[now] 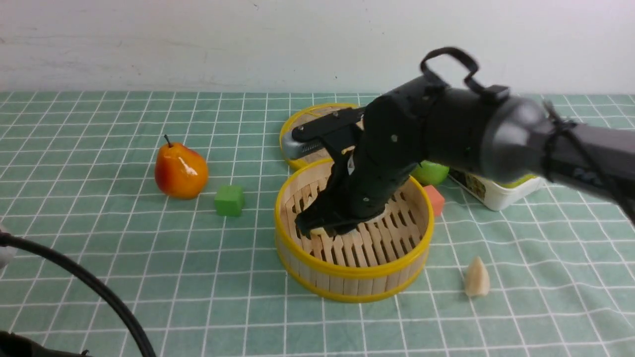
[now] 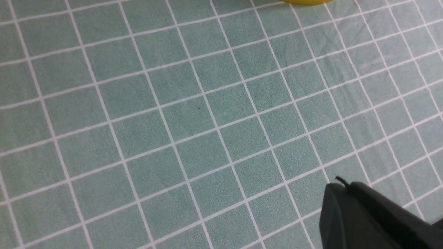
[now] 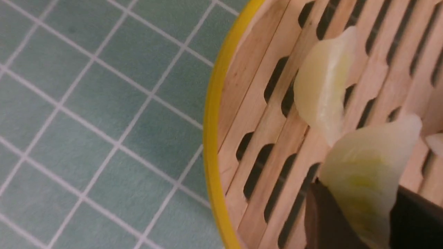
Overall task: Put the dumplings into the steamer on the table with the blue tablecloth.
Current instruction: 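Place the dumpling in the bamboo steamer basket with the right gripper, then reach for and grasp a dumpling lying on the table beside the steamer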
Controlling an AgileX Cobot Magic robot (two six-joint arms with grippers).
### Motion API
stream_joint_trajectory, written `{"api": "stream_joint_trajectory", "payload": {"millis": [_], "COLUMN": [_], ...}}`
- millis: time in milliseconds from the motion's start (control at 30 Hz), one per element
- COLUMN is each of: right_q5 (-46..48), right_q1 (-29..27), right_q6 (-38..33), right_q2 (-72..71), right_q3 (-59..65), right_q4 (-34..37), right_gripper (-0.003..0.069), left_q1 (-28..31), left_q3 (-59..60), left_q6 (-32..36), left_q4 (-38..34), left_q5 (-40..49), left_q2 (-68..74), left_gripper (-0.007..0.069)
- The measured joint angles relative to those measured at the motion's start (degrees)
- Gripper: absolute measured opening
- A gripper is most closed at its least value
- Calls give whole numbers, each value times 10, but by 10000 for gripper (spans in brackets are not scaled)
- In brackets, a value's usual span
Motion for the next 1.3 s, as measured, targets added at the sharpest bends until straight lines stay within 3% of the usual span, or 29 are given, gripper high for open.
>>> {"api": "stream_joint_trajectory", "payload": {"millis": [233, 367, 533, 733, 900, 1067, 1300], "right_q5": [8, 22, 83, 105, 79, 32, -73], "right_q1": [-13, -14, -14, -26, -79, -158, -196], "right_q6": [43, 45, 25, 4, 19, 41, 43], "right_q2": [41, 33, -24, -190, -296, -313, -243], "right_q3": [-7, -10, -8, 108, 255, 336, 358], "right_q4": [-18, -16, -7, -1, -1, -2, -1], "right_gripper": [235, 400, 526, 540, 521, 519, 519], "left_q1": [0, 0, 0, 0, 0, 0, 0], "left_q3": [0, 0, 0, 0, 0, 0, 0], "left_q6": [0, 0, 0, 0, 0, 0, 0], "left_q4": [0, 0, 0, 0, 0, 0, 0], "left_q5": [11, 11, 13, 26, 26, 26, 26], "left_q2": [0, 0, 0, 0, 0, 0, 0], "left_gripper": [-14, -14, -14, -14, -14, -14, -13]}}
